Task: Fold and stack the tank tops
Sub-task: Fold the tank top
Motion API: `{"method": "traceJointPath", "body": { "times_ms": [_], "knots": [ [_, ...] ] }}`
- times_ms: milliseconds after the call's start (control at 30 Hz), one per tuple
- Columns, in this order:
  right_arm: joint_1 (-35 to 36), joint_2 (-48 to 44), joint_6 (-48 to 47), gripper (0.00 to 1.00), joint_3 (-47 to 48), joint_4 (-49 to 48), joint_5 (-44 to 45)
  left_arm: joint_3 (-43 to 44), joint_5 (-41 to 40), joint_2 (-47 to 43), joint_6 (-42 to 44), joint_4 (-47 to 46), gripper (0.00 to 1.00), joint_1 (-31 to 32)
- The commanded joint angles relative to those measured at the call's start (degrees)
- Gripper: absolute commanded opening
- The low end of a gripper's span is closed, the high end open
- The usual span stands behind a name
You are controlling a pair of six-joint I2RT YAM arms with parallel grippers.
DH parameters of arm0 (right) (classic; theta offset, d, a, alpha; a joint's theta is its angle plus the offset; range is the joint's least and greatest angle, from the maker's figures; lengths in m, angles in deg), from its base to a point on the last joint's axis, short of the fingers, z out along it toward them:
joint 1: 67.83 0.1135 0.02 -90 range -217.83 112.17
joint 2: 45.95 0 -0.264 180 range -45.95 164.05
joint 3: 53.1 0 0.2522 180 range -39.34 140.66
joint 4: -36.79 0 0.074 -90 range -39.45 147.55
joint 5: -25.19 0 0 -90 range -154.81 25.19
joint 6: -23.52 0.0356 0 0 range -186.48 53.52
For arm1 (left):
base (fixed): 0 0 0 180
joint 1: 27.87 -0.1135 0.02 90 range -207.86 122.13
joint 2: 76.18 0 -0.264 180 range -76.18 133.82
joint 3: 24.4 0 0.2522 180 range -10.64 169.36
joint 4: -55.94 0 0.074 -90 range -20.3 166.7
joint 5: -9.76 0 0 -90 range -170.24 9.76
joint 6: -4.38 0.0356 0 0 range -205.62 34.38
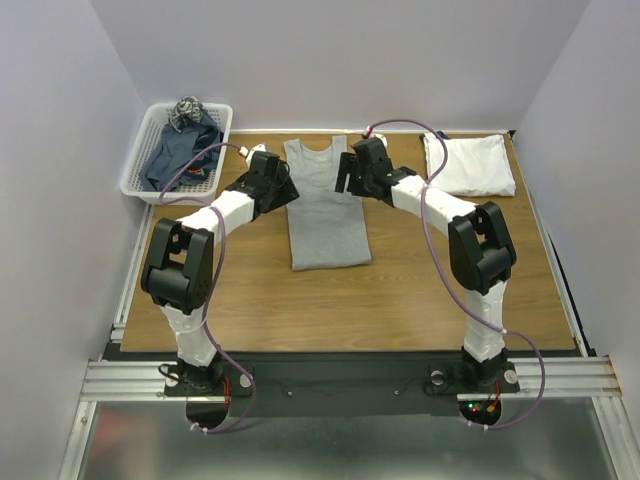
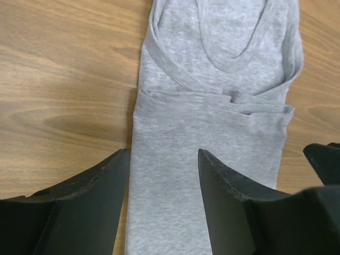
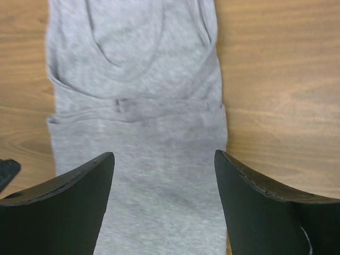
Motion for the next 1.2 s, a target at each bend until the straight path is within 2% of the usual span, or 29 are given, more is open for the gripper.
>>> {"method": "traceJointPath", "body": {
  "times_ms": [0,100,133,200,233,333,500,700,900,1167],
  "knots": [
    [-0.3,-3.2,-1.5,0.82,2.7,-1.0,2.0,-0.2,-1.1,-7.5,0.0,-2.3,0.64,0.0],
    [-0.2,-5.5,-0.3,0.8,0.2,-0.6,0.8,-5.8,0.7,-9.8,-2.7,-2.9,0.54,0.1],
    [-0.2,-6.5,0.2,0.79,-2.9,-0.4,-0.3,-7.6,1.2,-11.4,-3.3,-3.1,0.49,0.3],
    [0.3,-10.2,1.1,0.78,-6.9,-0.3,-1.0,-13.4,1.0,-14.3,-4.6,-3.3,0.45,1.5],
    [0.4,-11.6,2.1,0.78,-12.0,-0.2,-1.1,-15.7,0.8,-15.5,-6.0,-3.6,0.44,2.4],
    [1.0,-17.8,3.6,0.75,-21.9,-0.3,-1.6,-23.9,1.3,-20.1,-9.8,-4.7,0.44,4.4],
    [1.5,-25.6,6.0,0.7,-34.0,-0.5,-3.4,-33.3,1.9,-25.2,-13.3,-7.0,0.53,7.5],
    [1.6,-29.4,9.8,0.7,-41.7,-3.4,-7.5,-36.9,4.2,-27.0,-15.7,-9.6,0.57,10.6],
    [1.7,-28.9,11.1,0.68,-43.2,-4.7,-9.0,-38.2,3.0,-27.3,-17.2,-9.4,0.54,10.9],
    [1.7,-31.0,13.2,0.69,-43.5,-5.7,-8.7,-38.3,2.6,-28.2,-18.6,-8.4,0.57,10.9]
  ]
}}
